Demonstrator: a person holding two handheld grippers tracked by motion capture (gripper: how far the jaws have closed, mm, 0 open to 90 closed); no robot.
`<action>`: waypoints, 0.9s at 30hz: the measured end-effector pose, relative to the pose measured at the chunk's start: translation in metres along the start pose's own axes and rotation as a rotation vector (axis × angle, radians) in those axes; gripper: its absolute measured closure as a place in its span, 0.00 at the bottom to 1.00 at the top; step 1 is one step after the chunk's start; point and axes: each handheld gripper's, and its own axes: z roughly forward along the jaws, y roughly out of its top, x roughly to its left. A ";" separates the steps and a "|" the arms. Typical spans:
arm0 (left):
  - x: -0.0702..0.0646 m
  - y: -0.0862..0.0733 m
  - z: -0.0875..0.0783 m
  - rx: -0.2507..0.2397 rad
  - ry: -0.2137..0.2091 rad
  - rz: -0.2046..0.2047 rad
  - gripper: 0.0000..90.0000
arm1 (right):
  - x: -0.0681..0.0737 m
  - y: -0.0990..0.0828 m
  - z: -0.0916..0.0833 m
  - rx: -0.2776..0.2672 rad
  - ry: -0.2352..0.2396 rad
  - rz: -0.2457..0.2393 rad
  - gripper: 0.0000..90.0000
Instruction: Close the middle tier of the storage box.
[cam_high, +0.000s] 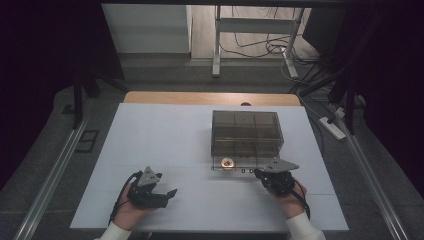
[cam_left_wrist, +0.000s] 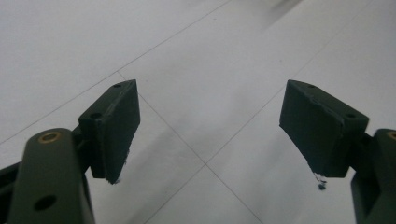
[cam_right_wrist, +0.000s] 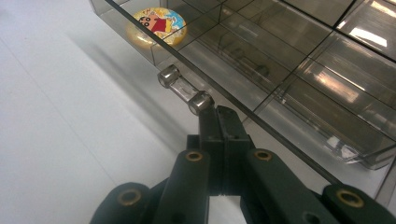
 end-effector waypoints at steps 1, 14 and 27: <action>0.000 0.000 0.000 0.001 0.000 0.000 0.23 | 0.000 0.000 0.000 0.000 0.000 0.000 1.00; 0.000 0.000 0.000 -0.003 -0.002 0.002 0.23 | -0.003 0.002 0.002 -0.014 -0.013 0.013 1.00; 0.000 0.000 -0.001 -0.005 -0.001 0.000 0.23 | -0.005 0.006 0.005 -0.022 -0.024 0.017 1.00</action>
